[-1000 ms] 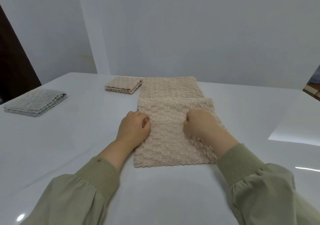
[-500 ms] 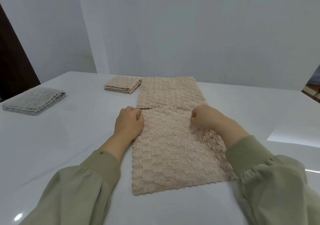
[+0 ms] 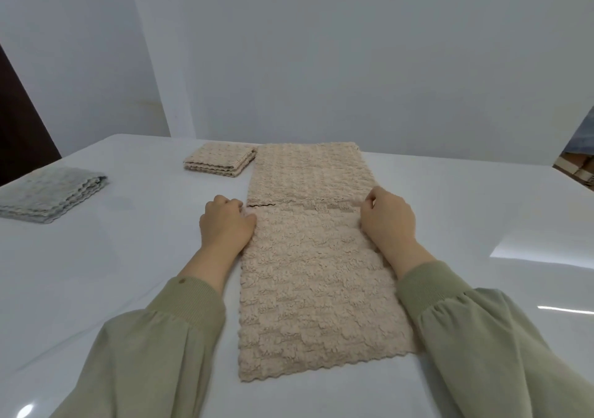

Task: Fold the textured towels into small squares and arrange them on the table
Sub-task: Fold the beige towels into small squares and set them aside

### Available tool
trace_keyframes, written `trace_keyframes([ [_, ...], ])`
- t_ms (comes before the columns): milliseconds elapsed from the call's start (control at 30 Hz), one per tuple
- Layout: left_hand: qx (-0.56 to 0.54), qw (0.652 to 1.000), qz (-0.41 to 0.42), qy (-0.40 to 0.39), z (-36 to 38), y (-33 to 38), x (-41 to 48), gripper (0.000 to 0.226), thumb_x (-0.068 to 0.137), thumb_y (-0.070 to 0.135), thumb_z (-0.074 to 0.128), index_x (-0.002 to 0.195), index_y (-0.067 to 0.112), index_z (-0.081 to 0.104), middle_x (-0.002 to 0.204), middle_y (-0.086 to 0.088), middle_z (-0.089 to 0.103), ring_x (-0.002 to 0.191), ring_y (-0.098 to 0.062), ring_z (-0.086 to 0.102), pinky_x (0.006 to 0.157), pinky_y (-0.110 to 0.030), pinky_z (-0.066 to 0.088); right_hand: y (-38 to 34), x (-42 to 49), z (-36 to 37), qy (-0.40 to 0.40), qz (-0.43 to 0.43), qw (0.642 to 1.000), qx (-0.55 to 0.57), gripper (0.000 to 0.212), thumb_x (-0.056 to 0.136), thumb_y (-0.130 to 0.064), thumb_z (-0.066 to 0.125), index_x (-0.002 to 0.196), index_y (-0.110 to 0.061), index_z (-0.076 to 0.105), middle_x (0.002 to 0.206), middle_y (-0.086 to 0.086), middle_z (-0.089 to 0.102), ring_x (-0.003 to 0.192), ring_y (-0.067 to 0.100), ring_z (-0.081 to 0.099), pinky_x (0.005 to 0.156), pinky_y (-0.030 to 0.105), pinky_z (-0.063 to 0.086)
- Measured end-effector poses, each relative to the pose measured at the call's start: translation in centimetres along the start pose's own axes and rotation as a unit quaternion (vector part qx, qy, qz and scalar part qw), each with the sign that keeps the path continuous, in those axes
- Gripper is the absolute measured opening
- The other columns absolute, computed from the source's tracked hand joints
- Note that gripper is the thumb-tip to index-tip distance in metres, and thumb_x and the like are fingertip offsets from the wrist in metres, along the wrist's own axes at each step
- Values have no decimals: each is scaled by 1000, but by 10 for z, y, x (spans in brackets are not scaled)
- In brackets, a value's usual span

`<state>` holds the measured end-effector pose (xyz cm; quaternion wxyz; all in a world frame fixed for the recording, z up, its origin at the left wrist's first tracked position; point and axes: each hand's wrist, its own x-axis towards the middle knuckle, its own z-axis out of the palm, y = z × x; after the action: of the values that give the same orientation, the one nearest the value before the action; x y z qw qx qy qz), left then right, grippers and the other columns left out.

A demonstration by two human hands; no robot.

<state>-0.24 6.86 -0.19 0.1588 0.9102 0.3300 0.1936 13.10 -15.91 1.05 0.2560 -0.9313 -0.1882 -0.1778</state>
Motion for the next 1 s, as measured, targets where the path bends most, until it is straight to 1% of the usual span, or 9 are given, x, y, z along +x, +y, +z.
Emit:
trace_keyframes([
  [67, -5, 1000, -10, -1, 0, -1, 1, 39, 90, 35, 52, 122, 16, 60, 128, -9, 49, 122, -27, 38, 96, -36, 35, 4, 4, 2, 22, -20, 1000, 3, 19, 89, -14, 45, 98, -6, 59, 96, 9, 57, 92, 27, 51, 71, 32, 39],
  [167, -19, 1000, -7, -5, 1, -1, 1, 31, 89, 34, 54, 116, 21, 63, 125, -6, 52, 121, -26, 39, 95, -36, 36, 12, 7, 8, -20, 5, 1000, -23, 33, 87, -13, 48, 118, -3, 52, 119, 16, 50, 110, 33, 43, 89, 38, 38],
  [333, -73, 997, -10, 11, -2, 1, -1, 3, 86, 26, 60, 89, 26, 61, 99, 4, 60, 106, -21, 51, 85, -35, 41, 11, 8, 8, -39, 27, 999, -1, 48, 85, -12, 49, 132, -5, 40, 128, 16, 46, 116, 33, 41, 95, 41, 37],
  [400, -94, 995, -12, 9, -3, 2, -2, 9, 84, 23, 60, 78, 29, 57, 86, 9, 60, 96, -19, 56, 83, -35, 45, 12, 8, 9, -47, 31, 998, 15, 49, 85, -11, 49, 132, -7, 39, 127, 15, 47, 116, 31, 42, 95, 41, 38],
  [500, -125, 992, -9, -7, -4, 3, -4, 11, 83, 21, 59, 79, 31, 56, 81, 9, 63, 86, -19, 61, 83, -37, 48, 12, 8, 6, -39, 37, 998, 36, 50, 84, -9, 50, 132, -7, 39, 127, 14, 47, 116, 31, 43, 95, 41, 39],
  [633, -131, 991, 3, -18, -3, 2, -3, 19, 84, 21, 57, 100, 27, 67, 88, 7, 63, 98, -19, 55, 88, -38, 46, 10, 9, 5, -22, 29, 999, 34, 50, 82, -11, 53, 131, -7, 42, 124, 15, 49, 115, 32, 44, 95, 41, 38],
  [767, -110, 994, 12, -15, -1, 2, -4, 21, 85, 24, 50, 79, 23, 70, 74, 4, 65, 96, -22, 54, 81, -38, 47, 11, 10, 5, -18, 16, 1000, -10, 44, 85, -13, 51, 128, -7, 50, 122, 14, 56, 115, 32, 45, 93, 40, 37],
  [900, -94, 995, 20, -26, -5, 5, -6, 7, 85, 23, 58, 83, 24, 64, 82, 7, 59, 97, -17, 46, 79, -34, 41, 13, 10, 5, -18, 12, 998, -59, 28, 86, -10, 49, 108, -7, 65, 110, 15, 58, 105, 33, 48, 83, 40, 40],
  [1000, -160, 987, 8, -16, -7, 5, -7, 15, 81, 14, 60, 73, 24, 53, 77, 3, 59, 78, -18, 54, 63, -30, 41, 20, 11, 2, 13, 37, 997, -65, 20, 82, -6, 49, 87, -5, 68, 97, 16, 53, 93, 35, 47, 75, 38, 40],
])
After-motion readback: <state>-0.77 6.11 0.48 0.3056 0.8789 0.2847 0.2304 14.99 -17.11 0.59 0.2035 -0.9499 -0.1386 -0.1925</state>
